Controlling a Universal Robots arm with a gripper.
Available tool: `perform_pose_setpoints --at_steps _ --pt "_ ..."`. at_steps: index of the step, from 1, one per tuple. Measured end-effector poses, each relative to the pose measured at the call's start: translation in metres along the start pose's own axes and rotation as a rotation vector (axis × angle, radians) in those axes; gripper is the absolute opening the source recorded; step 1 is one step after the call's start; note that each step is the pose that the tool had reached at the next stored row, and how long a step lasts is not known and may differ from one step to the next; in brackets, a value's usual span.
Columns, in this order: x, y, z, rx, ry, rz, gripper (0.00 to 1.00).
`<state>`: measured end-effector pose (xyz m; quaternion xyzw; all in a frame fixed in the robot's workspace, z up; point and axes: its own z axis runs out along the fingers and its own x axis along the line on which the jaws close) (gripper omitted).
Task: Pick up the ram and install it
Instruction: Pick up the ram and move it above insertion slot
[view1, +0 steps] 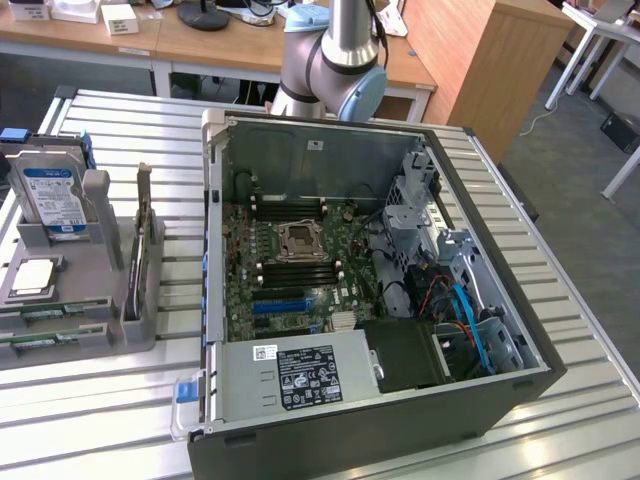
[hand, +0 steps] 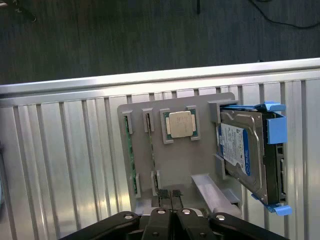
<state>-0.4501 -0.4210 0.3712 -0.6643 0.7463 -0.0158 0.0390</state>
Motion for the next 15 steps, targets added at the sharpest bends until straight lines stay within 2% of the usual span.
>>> perform_pose_setpoints --at_steps 15 --pt "0.0 0.0 0.0001 -0.0003 0.0 0.0 0.11"
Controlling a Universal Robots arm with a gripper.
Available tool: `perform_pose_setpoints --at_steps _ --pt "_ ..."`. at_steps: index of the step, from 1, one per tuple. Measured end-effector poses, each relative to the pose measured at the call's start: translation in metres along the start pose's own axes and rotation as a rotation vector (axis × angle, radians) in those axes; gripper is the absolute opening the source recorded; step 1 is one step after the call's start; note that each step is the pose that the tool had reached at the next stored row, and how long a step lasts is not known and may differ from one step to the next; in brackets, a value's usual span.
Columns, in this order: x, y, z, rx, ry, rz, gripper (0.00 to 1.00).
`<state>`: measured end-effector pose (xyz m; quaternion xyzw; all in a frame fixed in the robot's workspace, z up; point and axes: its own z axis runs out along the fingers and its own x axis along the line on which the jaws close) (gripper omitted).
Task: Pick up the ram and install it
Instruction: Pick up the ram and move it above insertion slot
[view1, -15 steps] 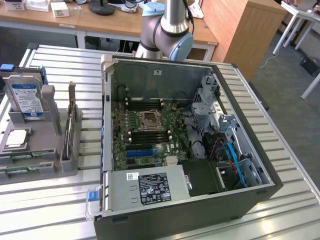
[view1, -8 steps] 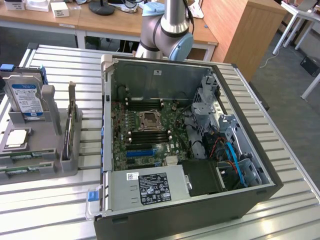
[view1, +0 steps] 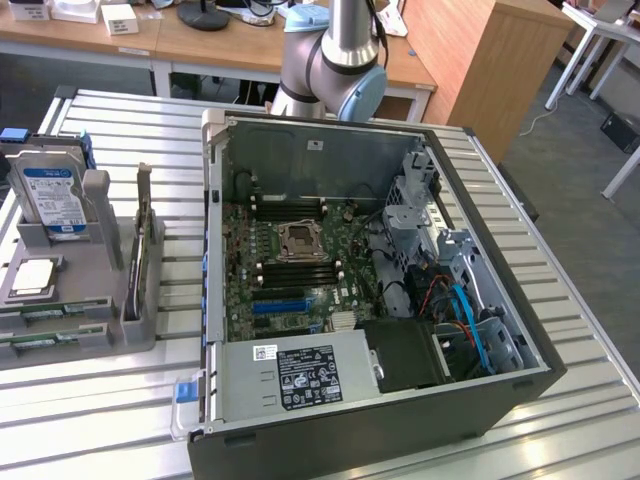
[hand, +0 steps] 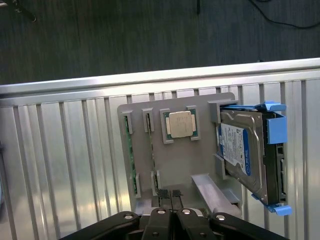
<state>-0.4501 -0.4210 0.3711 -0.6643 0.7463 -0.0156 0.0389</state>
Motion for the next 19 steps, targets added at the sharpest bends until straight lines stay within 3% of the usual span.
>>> perform_pose_setpoints --at_steps 6,12,19 --pt "-0.0001 -0.0014 0.0 -0.0125 0.0015 0.0 0.11" --pt "-0.0005 -0.0042 0.0003 -0.0489 0.0057 0.001 0.11" --pt "-0.0008 -0.0074 0.0005 -0.0765 0.0089 0.002 0.11"
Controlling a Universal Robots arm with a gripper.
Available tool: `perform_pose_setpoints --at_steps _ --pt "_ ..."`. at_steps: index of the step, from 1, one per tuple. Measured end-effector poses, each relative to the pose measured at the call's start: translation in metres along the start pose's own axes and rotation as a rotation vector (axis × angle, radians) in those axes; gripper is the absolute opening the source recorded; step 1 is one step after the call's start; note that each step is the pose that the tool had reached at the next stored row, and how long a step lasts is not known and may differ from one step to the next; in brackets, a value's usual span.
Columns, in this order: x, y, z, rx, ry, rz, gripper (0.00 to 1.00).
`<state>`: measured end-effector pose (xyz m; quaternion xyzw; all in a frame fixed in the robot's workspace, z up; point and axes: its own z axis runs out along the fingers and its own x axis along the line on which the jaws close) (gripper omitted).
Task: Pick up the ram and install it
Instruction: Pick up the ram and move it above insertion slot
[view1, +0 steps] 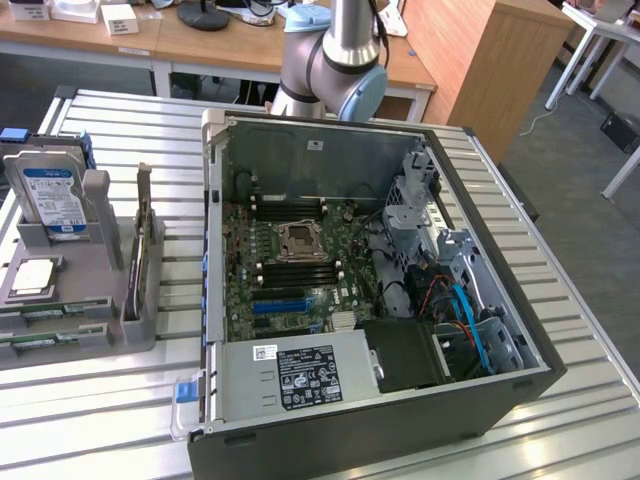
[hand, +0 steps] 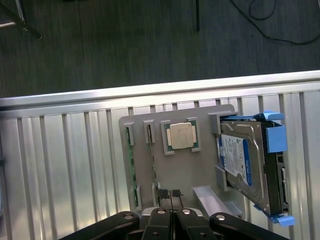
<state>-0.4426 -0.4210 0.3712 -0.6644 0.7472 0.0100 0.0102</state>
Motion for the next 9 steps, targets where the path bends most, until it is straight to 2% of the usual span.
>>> perform_pose_setpoints --at_steps 3,9 --pt "-0.0002 -0.001 0.0001 -0.0054 0.0003 0.0 0.11" --pt "-0.0002 -0.0023 -0.0001 -0.006 0.0005 0.0 0.11"
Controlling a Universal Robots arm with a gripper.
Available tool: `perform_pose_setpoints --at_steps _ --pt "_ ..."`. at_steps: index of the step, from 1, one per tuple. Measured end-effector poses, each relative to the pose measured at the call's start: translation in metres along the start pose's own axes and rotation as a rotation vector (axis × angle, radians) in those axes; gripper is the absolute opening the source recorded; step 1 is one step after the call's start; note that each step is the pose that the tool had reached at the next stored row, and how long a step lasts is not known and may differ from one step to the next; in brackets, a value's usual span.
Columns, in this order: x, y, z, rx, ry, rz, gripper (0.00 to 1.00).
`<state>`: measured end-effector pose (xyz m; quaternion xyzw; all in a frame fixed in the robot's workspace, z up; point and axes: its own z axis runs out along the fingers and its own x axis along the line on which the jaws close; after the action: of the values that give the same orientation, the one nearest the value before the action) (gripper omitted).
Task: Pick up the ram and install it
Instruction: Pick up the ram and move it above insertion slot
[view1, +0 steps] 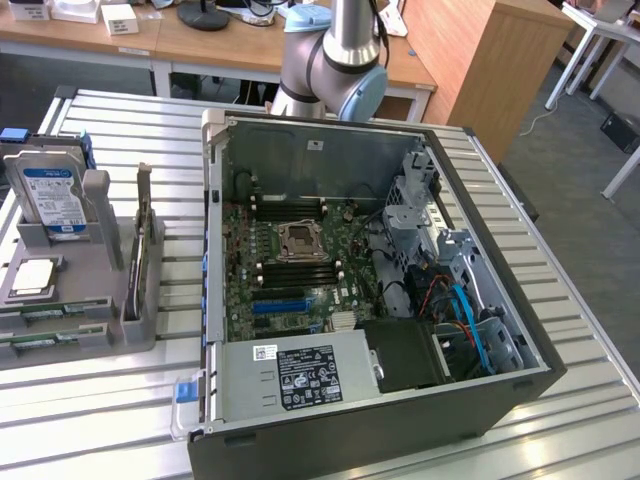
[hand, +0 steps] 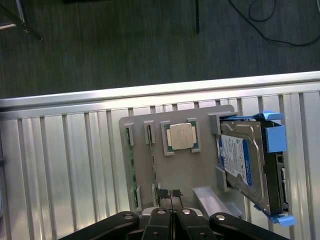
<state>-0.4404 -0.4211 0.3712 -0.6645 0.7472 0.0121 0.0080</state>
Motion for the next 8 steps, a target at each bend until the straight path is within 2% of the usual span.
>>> perform_pose_setpoints --at_steps 2,6,8 --pt "-0.0003 -0.0018 0.0001 -0.0007 -0.0001 0.0 0.11" --pt "-0.0007 -0.0048 0.0001 -0.0129 0.0013 0.001 0.11" --pt "-0.0007 -0.0048 0.0001 -0.0155 0.0016 0.001 0.11"
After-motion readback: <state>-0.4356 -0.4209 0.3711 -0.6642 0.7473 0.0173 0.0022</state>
